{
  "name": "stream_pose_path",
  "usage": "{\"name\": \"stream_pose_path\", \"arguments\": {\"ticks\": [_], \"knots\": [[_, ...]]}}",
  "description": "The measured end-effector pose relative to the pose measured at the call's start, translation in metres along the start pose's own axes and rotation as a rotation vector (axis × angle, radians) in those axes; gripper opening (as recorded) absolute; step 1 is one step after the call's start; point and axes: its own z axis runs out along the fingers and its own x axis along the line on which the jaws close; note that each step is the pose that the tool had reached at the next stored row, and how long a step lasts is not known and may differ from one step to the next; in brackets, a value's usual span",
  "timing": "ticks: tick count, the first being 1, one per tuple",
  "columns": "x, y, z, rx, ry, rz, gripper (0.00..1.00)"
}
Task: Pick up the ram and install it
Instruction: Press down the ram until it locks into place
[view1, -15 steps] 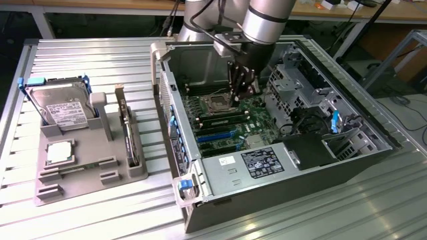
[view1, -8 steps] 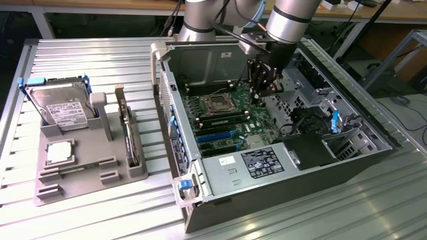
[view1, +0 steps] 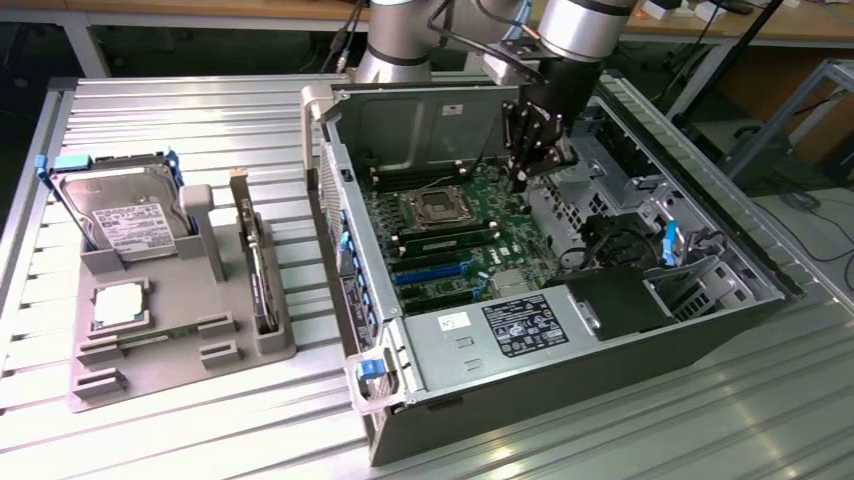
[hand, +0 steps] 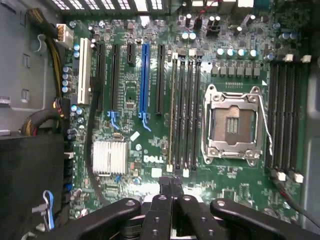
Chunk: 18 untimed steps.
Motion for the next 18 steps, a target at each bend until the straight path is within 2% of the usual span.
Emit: {"name": "stream_pose_path", "arguments": {"ticks": [3,4,14,15,16,17,18], "knots": [[-0.002,0.0007,-0.0146,0.0002,0.0008,0.0,0.11],[-0.003,0.0009,-0.0199,0.0001,0.0035,0.001,0.11],[-0.004,0.0009,-0.02,0.0,0.0044,0.001,0.11],[-0.004,0.0007,-0.0201,-0.0018,0.0044,0.001,0.11],[-0.004,0.0007,-0.0201,-0.0061,0.0046,0.0,0.11],[-0.004,0.0006,-0.02,-0.0088,0.0053,0.017,0.11],[-0.004,0.0006,-0.02,-0.0127,0.0035,0.049,0.11]]}}
